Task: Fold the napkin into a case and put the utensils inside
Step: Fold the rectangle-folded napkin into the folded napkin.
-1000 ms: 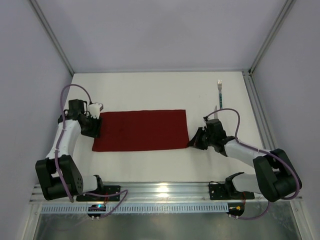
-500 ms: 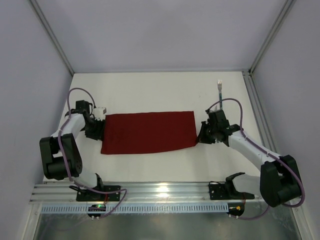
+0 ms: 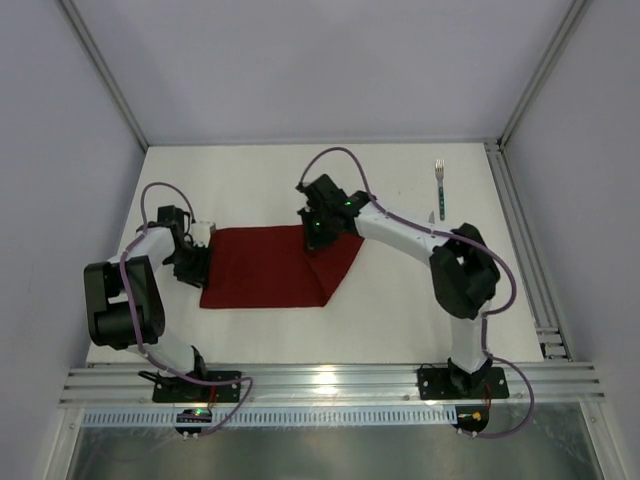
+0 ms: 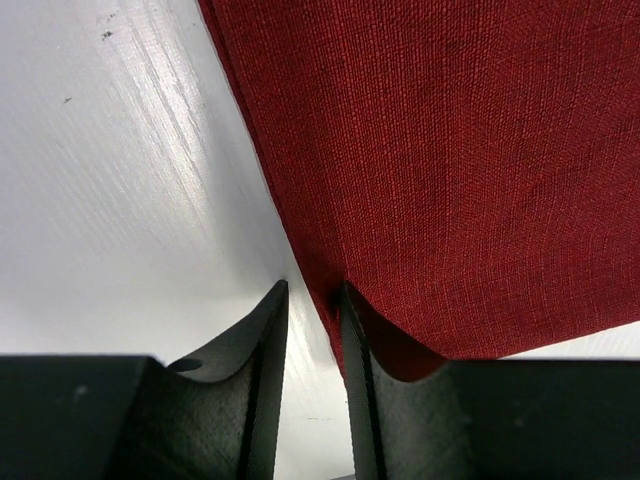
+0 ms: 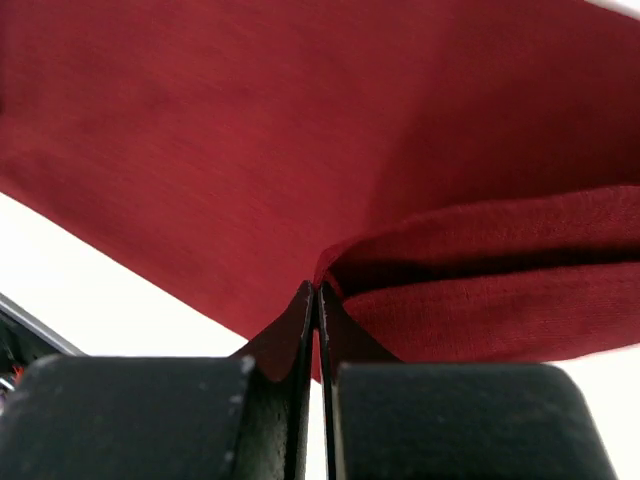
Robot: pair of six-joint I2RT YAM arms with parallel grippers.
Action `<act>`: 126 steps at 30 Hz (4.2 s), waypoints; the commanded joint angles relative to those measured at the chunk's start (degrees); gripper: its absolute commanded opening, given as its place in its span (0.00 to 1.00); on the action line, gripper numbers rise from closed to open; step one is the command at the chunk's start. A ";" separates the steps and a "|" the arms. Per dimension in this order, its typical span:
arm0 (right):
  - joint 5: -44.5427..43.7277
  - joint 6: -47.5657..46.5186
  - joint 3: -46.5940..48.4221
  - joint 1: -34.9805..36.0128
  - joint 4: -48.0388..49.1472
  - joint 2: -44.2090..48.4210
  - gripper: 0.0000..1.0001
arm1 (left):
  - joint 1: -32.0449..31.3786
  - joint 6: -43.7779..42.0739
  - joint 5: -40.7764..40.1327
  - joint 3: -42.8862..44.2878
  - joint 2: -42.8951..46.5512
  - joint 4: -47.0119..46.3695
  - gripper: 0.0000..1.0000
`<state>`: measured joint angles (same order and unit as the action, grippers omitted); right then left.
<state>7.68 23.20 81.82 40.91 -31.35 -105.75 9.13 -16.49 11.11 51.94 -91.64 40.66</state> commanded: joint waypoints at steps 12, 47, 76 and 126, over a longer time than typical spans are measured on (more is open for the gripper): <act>10.24 1.83 35.43 19.20 8.05 -28.27 0.04 | 0.45 -0.47 0.75 0.26 -2.41 -0.85 0.17; 17.11 11.44 29.54 20.53 25.39 -28.91 0.43 | 2.56 -2.23 0.05 1.32 1.54 0.73 0.19; 17.36 12.39 5.01 -5.75 28.27 -16.40 0.57 | -0.69 -6.54 5.94 0.79 11.39 9.88 0.56; 10.50 -0.07 -18.15 -0.82 18.53 8.87 0.45 | -4.90 -15.85 10.77 0.62 9.72 13.30 0.55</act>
<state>12.86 32.71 55.79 41.69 -9.91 -87.46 5.06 -33.28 21.89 52.14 -80.60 56.36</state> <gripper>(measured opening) 0.487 0.557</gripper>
